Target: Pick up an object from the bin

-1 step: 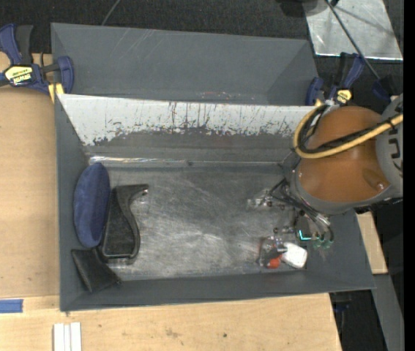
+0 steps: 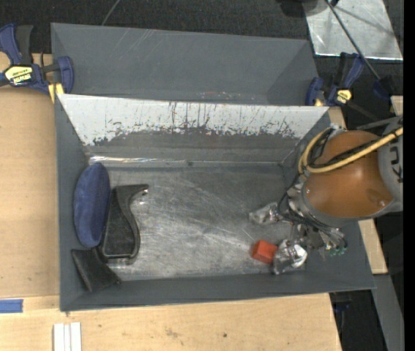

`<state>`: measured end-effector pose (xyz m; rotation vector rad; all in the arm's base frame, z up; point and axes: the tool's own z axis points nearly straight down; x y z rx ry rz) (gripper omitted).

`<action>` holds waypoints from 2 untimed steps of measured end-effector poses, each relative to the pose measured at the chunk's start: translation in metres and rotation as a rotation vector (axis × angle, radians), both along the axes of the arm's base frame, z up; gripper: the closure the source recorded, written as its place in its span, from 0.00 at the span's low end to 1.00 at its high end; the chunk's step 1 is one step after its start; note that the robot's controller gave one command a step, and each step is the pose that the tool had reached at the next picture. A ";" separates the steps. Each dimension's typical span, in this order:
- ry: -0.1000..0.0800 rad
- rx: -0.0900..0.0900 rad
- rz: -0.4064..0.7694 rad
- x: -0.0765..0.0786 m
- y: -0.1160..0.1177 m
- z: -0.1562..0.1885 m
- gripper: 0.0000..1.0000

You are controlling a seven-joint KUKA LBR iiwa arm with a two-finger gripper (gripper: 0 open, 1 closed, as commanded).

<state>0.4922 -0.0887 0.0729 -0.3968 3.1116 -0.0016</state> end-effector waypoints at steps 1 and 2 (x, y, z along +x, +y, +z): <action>-0.017 -0.001 0.002 0.005 0.001 0.003 1.00; -0.007 -0.002 -0.033 0.010 -0.011 0.179 1.00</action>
Offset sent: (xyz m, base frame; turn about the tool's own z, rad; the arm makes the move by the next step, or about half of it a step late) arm 0.0000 0.0000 0.0000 0.0000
